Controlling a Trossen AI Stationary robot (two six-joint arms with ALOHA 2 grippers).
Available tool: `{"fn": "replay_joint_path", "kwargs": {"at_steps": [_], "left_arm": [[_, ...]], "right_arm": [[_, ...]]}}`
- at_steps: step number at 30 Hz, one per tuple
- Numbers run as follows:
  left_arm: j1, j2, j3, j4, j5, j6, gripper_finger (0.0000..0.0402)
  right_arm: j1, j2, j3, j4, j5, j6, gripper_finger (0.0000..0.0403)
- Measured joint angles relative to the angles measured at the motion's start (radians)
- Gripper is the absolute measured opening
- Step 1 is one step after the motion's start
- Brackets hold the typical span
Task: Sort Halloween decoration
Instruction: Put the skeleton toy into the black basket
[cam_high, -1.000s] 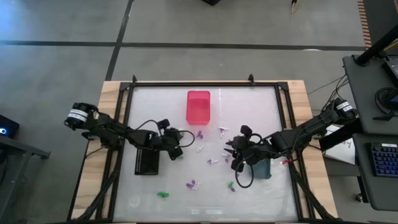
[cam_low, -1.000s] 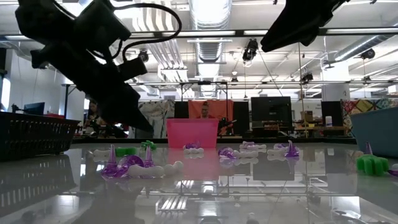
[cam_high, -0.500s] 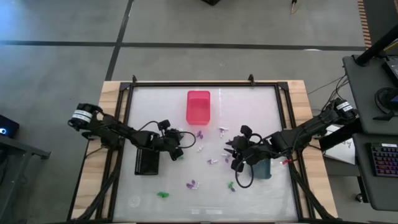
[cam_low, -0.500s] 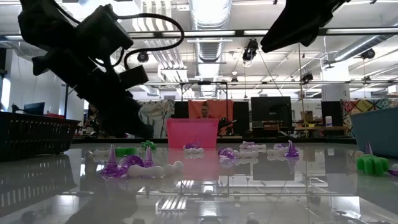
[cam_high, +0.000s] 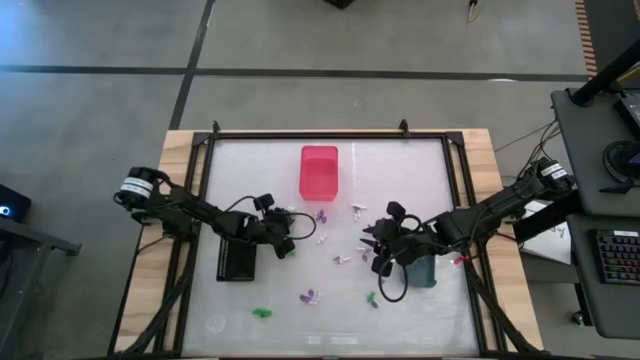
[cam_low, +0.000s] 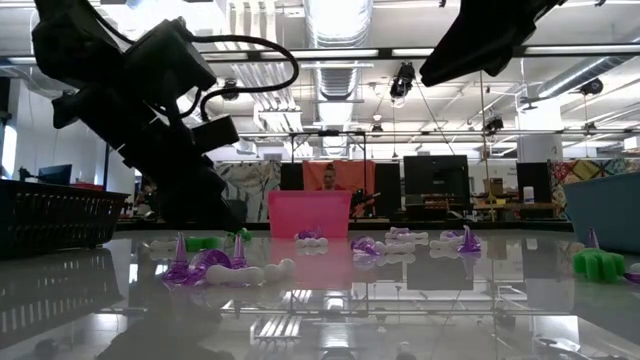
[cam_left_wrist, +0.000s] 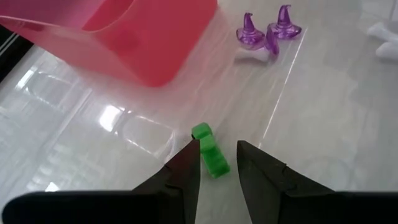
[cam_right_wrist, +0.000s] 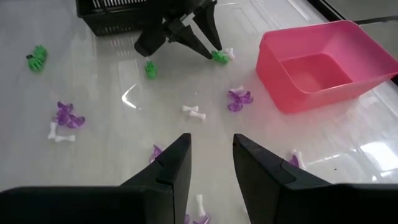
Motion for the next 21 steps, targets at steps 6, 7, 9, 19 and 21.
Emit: {"fn": "replay_joint_path", "kwargs": {"at_steps": [6, 7, 9, 19, 21], "left_arm": [[0.0, 0.0, 0.0, 0.0, 0.0, -0.013, 0.0086], [0.0, 0.0, 0.0, 0.0, 0.0, -0.015, 0.0084], [0.0, 0.0, 0.0, 0.0, 0.0, -0.018, 0.0079], [0.0, 0.0, -0.002, -0.001, 0.001, -0.031, 0.0076], [0.0, 0.0, -0.003, -0.002, 0.001, -0.038, 0.0076]], "right_arm": [[0.0, 0.0, -0.002, 0.003, 0.0, 0.0, 0.0112], [0.0, 0.0, -0.002, 0.003, 0.0, 0.0, 0.0111], [0.0, 0.0, -0.003, 0.003, 0.0, 0.0, 0.0111], [0.0, 0.0, -0.004, 0.003, 0.0, 0.0, 0.0111], [0.0, 0.0, -0.004, 0.003, 0.0, 0.0, 0.0112]]}}
